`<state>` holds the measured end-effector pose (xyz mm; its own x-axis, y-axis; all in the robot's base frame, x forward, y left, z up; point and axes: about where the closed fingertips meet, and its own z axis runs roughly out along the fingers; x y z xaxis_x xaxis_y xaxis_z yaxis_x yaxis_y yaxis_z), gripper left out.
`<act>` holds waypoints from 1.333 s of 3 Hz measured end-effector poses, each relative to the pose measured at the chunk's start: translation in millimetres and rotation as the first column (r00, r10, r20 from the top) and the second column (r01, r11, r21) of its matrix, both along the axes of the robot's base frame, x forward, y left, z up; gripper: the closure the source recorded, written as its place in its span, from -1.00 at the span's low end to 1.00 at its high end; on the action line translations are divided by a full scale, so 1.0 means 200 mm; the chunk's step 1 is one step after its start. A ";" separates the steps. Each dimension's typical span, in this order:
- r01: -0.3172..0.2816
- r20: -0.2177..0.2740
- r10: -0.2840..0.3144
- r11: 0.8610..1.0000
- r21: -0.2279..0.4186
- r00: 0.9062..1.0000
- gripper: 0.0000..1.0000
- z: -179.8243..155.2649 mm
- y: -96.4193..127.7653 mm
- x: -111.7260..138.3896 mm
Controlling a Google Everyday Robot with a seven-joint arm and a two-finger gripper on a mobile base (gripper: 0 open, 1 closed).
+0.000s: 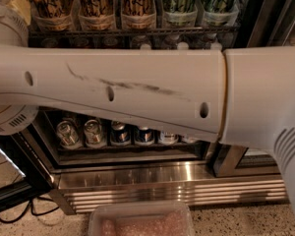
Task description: Pick redbull can from top shelf of fridge
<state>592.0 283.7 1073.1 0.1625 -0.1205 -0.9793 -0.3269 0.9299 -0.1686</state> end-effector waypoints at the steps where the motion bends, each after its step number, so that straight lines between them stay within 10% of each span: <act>1: 0.035 0.007 -0.035 0.999 -0.009 0.999 -0.18 -0.01 -0.02 0.09; 2: 0.040 0.009 -0.040 0.999 -0.008 0.999 -0.18 0.00 -0.03 0.11; 4: 0.040 0.009 -0.040 0.999 -0.007 0.999 0.63 0.00 -0.03 0.13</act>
Offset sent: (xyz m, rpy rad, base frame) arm 0.0191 -0.0043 -0.0093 -0.0161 0.0027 -0.0386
